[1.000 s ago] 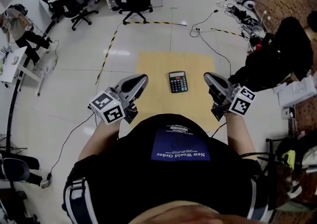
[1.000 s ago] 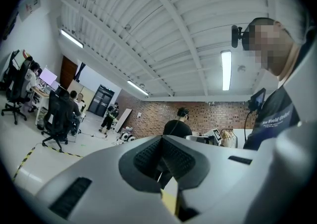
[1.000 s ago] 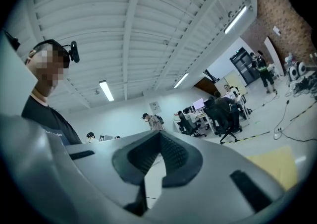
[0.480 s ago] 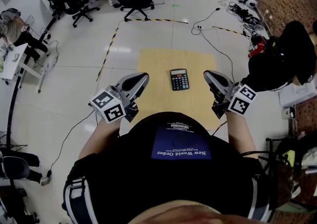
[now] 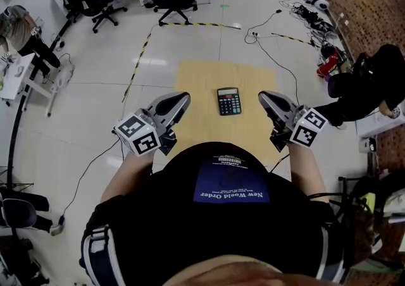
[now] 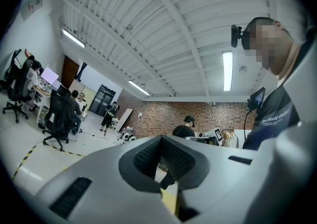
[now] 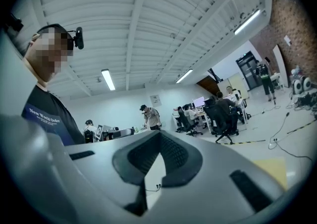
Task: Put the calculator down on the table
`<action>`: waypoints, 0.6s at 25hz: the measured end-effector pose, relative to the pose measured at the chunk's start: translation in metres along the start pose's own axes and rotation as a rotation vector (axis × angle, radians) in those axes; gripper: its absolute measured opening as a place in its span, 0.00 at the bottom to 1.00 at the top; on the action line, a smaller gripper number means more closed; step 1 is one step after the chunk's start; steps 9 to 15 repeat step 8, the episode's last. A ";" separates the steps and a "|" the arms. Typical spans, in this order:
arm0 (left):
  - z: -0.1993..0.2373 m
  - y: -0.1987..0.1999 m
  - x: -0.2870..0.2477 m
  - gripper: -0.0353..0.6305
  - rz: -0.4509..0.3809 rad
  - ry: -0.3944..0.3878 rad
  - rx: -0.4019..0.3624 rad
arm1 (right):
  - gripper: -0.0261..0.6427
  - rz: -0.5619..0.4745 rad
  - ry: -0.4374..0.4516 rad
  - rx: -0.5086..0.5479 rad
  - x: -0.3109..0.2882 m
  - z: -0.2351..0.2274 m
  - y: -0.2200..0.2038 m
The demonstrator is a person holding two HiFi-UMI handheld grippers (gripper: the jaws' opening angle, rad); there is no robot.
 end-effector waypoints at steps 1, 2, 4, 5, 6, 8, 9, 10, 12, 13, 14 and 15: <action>0.000 0.000 0.000 0.06 -0.001 0.000 0.000 | 0.02 0.000 0.002 0.001 -0.001 0.000 0.000; 0.001 0.001 0.000 0.06 -0.003 0.000 0.004 | 0.02 -0.001 0.003 0.002 -0.001 0.000 0.000; 0.001 0.002 -0.001 0.06 -0.003 -0.001 0.012 | 0.02 -0.001 0.007 0.002 -0.003 0.000 0.001; 0.000 0.002 -0.001 0.06 -0.002 -0.001 0.013 | 0.02 0.000 0.009 0.003 -0.004 0.000 0.001; 0.000 0.001 -0.001 0.06 0.000 0.000 0.015 | 0.02 0.001 0.011 0.004 -0.004 0.000 0.001; -0.001 0.000 -0.002 0.06 0.001 0.001 0.016 | 0.02 0.003 0.014 0.005 -0.004 0.001 0.000; -0.001 0.000 -0.002 0.06 0.001 0.001 0.016 | 0.02 0.003 0.014 0.005 -0.004 0.001 0.000; -0.001 0.000 -0.002 0.06 0.001 0.001 0.016 | 0.02 0.003 0.014 0.005 -0.004 0.001 0.000; -0.001 0.000 -0.002 0.06 0.001 0.001 0.016 | 0.02 0.003 0.014 0.005 -0.004 0.001 0.000; -0.001 0.000 -0.002 0.06 0.001 0.001 0.016 | 0.02 0.003 0.014 0.005 -0.004 0.001 0.000; -0.001 0.000 -0.002 0.06 0.001 0.001 0.016 | 0.02 0.003 0.014 0.005 -0.004 0.001 0.000; -0.001 0.000 -0.002 0.06 0.001 0.001 0.016 | 0.02 0.003 0.014 0.005 -0.004 0.001 0.000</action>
Point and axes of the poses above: the fingertips, and each gripper's own axes: x backward along the fingers, z to its left, y out of its top, the point moved 3 cm from there along x, backward along the fingers, and after that the axes turned 13 degrees about x, right-handed, at the moved point
